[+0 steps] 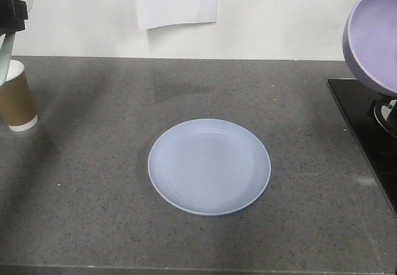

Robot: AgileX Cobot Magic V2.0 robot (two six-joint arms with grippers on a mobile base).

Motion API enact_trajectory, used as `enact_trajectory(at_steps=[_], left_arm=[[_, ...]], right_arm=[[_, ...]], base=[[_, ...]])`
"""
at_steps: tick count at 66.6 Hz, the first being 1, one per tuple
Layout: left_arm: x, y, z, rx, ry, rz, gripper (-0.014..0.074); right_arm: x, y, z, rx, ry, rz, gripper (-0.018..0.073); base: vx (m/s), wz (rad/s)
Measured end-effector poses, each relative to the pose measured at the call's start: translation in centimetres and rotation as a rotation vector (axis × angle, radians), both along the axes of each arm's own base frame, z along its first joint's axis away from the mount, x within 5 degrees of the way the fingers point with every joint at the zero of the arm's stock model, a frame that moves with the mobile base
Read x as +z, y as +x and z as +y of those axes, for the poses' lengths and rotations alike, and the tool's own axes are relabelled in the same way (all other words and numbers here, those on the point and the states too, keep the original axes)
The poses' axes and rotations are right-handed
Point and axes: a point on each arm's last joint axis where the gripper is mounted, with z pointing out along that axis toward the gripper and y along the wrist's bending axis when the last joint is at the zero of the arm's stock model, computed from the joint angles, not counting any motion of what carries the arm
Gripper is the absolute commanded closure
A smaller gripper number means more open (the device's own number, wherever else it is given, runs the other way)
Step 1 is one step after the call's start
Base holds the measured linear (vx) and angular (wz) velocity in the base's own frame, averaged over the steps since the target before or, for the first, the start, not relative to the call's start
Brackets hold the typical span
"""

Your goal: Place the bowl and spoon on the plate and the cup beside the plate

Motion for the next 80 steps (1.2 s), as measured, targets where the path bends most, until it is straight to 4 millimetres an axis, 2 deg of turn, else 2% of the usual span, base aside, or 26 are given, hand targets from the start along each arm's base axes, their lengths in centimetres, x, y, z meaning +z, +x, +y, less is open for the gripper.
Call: enact_trajectory(at_steps=[80], left_arm=[[0.00, 0.00, 0.00, 0.000, 0.000, 0.000, 0.0603]], right_arm=[[0.00, 0.00, 0.00, 0.000, 0.000, 0.000, 0.0565]], base=[[0.02, -0.01]])
